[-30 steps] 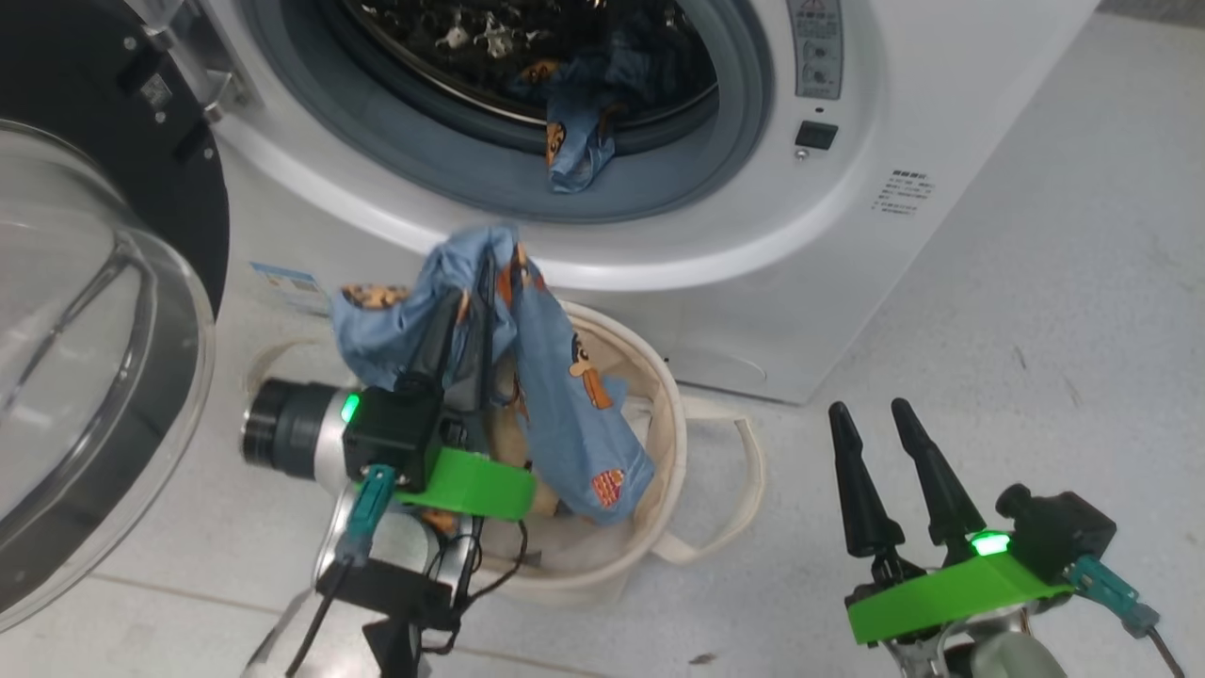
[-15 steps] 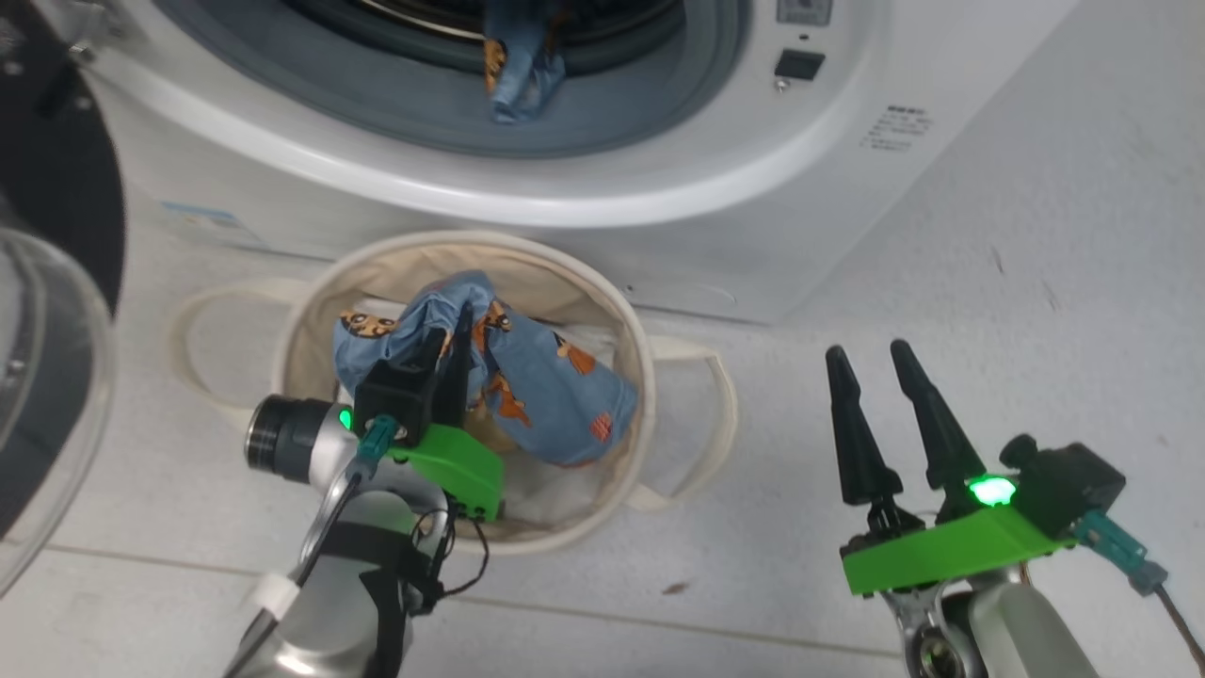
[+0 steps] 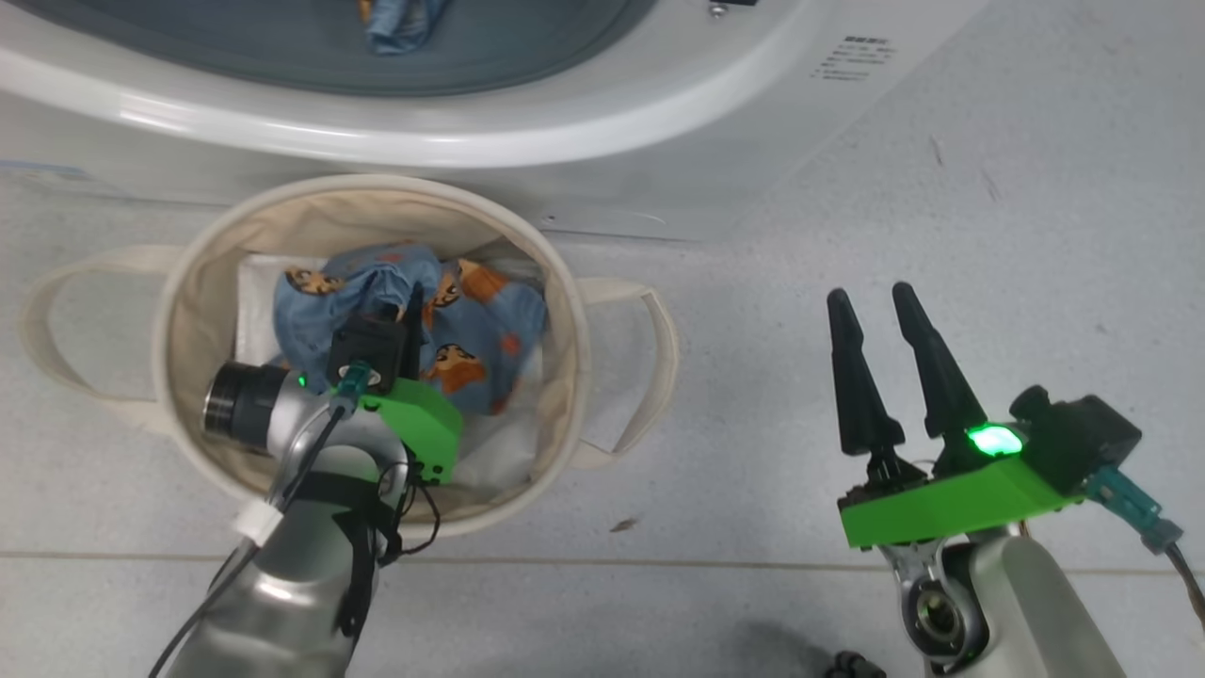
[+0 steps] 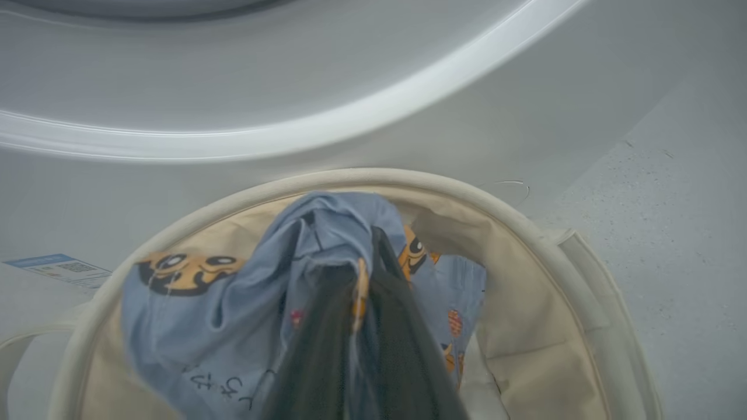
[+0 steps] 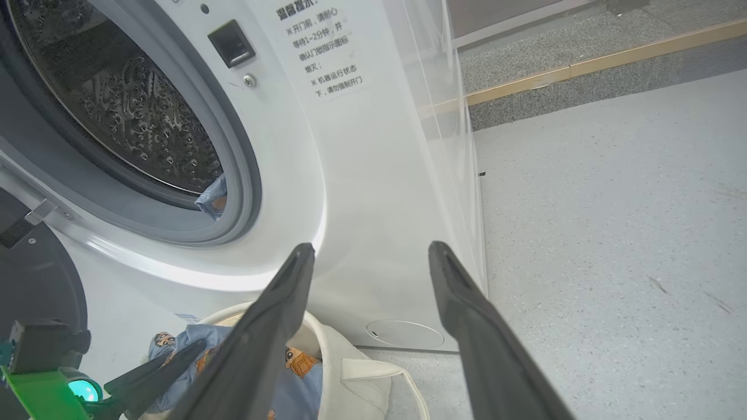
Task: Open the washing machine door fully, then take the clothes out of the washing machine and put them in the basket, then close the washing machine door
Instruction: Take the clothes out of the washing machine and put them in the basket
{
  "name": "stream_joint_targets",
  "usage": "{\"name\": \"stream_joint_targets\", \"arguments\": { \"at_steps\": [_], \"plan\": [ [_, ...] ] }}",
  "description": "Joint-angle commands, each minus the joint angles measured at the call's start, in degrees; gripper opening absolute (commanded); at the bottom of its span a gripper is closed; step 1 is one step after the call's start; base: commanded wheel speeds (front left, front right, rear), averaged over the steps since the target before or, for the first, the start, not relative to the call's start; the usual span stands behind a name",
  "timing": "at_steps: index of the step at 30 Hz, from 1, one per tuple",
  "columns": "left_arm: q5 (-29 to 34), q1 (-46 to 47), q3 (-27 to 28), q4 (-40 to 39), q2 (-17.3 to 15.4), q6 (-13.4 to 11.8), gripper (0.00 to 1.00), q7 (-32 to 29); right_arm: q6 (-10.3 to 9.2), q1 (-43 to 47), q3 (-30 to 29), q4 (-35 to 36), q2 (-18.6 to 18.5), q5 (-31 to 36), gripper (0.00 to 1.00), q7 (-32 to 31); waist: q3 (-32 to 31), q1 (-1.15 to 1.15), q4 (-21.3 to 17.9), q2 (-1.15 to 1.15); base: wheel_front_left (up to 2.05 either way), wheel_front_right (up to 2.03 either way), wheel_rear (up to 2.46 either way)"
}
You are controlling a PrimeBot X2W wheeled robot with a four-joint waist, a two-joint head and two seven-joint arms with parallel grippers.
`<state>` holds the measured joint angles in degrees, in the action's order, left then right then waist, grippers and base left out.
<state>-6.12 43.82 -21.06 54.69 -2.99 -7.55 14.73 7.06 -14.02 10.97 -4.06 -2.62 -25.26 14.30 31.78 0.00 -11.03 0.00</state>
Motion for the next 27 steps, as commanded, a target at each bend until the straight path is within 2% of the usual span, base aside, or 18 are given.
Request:
{"name": "stream_joint_targets", "arguments": {
  "at_steps": [1,4,5,6,18,27],
  "plan": [
    [0.52,0.75,1.75,-0.36,-0.92,-0.37,0.00,0.27,0.43,-0.34,1.49,1.98,-0.26,-0.30,1.00,0.70,0.45,0.00,-0.38,0.00,0.00,0.00,0.00],
    [0.31,1.40,2.29,0.05,-0.85,-0.35,0.00,0.27,0.43,-0.76,1.31,2.16,-0.26,-0.40,1.00,0.70,0.73,0.00,-0.37,0.00,0.00,0.00,0.00],
    [0.28,1.42,2.49,-0.58,-0.84,-0.35,0.60,0.27,0.43,-0.85,1.20,2.19,-0.26,-0.36,1.00,0.70,0.76,0.00,-0.28,0.00,0.00,0.00,0.00],
    [0.45,1.28,2.59,-1.21,-0.88,-0.53,1.00,0.27,0.43,-0.92,1.09,2.19,-0.26,-0.30,1.00,0.70,0.75,0.00,-0.15,0.00,0.00,0.00,0.00],
    [0.81,-4.27,2.57,-10.17,-0.29,0.15,1.00,0.27,0.43,-0.43,-0.09,1.44,-0.26,0.46,1.00,0.70,-4.01,0.00,3.81,0.00,0.00,0.00,0.00],
    [-0.37,-11.87,1.92,-24.32,0.07,0.16,1.00,0.27,0.43,1.94,-0.73,0.70,-0.26,1.21,1.00,0.70,-11.35,0.00,7.42,0.00,0.00,0.00,0.00]
  ]
}}
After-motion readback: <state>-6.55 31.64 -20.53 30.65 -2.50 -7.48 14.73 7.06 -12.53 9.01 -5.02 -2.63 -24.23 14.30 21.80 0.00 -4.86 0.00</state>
